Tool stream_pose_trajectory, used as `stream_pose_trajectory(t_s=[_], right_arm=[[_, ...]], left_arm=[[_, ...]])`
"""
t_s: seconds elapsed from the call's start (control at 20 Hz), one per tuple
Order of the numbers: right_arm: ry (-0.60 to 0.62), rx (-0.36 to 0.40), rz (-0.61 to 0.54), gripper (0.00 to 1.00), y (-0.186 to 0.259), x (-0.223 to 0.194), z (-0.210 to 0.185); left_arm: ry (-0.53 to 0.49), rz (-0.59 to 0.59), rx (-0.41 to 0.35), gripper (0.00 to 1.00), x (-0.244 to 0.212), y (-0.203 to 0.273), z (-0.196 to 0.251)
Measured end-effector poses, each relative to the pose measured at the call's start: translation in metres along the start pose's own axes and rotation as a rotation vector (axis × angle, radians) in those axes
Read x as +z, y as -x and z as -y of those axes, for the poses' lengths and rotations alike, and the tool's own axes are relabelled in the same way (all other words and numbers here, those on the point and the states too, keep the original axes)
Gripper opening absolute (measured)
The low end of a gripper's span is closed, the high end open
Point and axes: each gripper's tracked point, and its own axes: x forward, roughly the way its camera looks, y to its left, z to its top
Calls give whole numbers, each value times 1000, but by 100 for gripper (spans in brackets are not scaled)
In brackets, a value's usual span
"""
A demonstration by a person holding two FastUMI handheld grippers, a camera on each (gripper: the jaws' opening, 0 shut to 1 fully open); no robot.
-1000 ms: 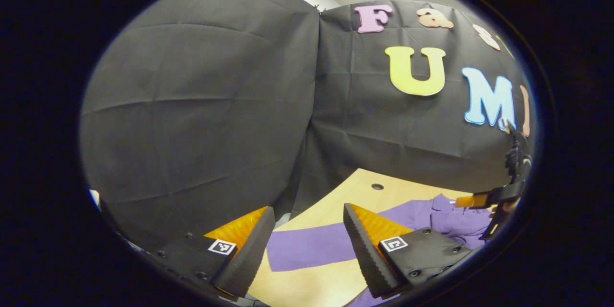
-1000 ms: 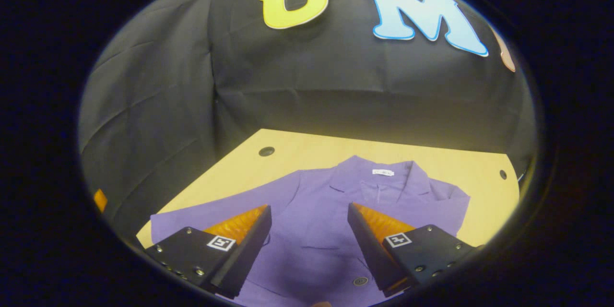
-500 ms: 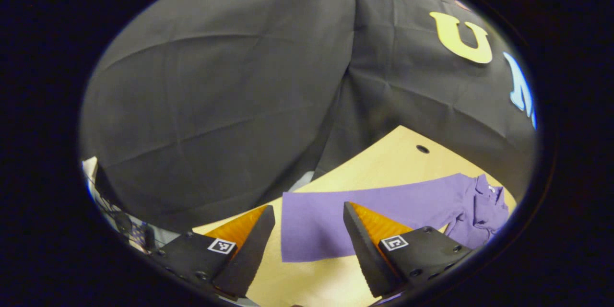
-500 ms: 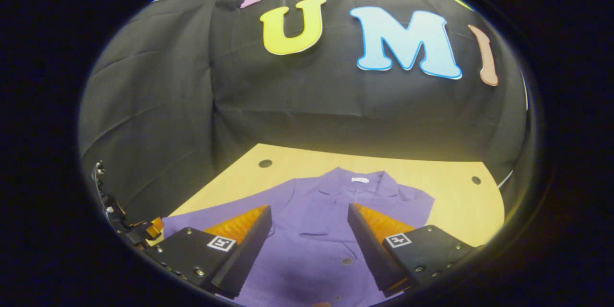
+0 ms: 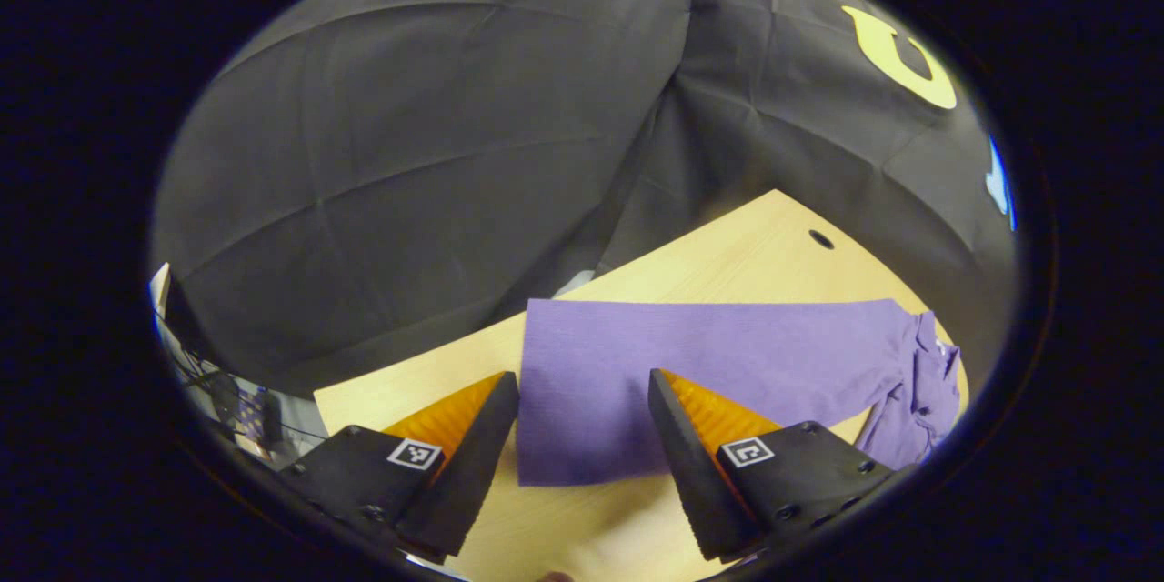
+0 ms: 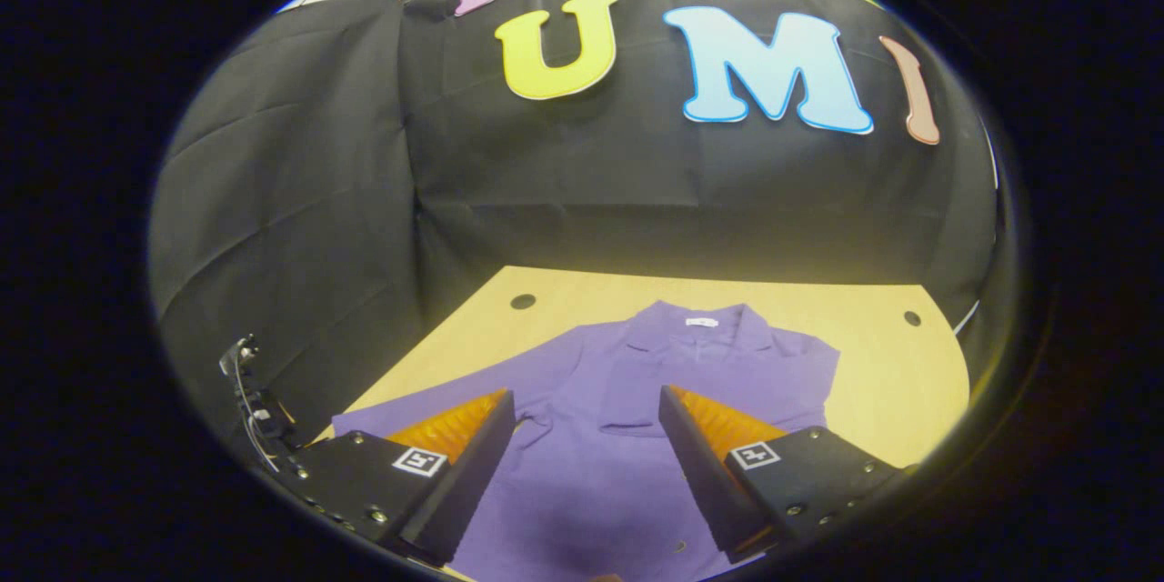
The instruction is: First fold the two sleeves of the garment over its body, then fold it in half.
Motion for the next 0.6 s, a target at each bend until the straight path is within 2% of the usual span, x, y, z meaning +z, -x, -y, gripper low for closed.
stream_pose_trajectory(t_s=[0.2, 0.35, 0.4, 0.45, 0.5, 0.55, 0.6], right_arm=[[-8, 26, -26, 97, 0, -10, -11], [-21, 35, -35, 97, 1, -14, -15], [-26, 35, -40, 97, 1, -15, -13], [-33, 32, -43, 97, 2, -15, -11], [-42, 28, -44, 97, 2, -17, -7], [-53, 25, -45, 97, 3, -16, -5], [-63, 20, -44, 97, 4, -18, -2]], left_arm=[[-54, -10, -11, 96, 0, 1, 9], [-53, -13, -29, 58, 1, -9, 16], [-41, -2, -49, 54, 4, -6, 18], [-32, -3, -61, 38, 3, -2, 12], [9, -4, -67, 37, 4, -3, 15], [23, -9, -87, 20, 6, -7, 16], [23, -25, -97, 20, 5, -6, 12]])
